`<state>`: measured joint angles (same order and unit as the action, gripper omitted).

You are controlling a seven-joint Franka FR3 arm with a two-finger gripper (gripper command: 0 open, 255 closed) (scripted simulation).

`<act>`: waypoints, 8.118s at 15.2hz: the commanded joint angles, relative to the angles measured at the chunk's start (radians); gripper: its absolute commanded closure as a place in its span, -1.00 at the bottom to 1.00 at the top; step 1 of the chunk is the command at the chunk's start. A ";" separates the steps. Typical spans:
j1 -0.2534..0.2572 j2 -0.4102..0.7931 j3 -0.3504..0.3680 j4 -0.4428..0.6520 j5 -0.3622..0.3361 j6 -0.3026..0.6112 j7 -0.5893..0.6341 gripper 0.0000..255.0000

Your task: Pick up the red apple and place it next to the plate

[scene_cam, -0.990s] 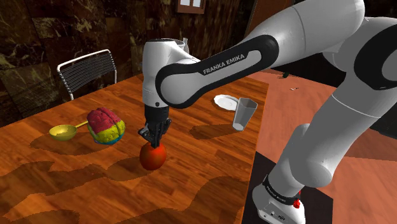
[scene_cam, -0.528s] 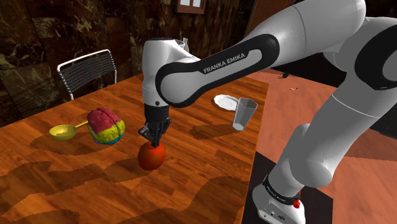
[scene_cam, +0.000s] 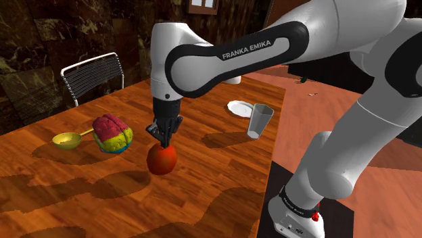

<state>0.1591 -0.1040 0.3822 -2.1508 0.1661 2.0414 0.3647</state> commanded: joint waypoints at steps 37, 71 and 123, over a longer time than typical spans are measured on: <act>-0.106 -0.219 -0.199 0.141 -0.006 -0.391 -0.253 1.00; -0.352 -0.095 -0.651 0.188 -0.165 -0.366 -0.917 1.00; -0.356 -0.052 -0.663 0.009 -0.157 -0.146 -0.939 -1.00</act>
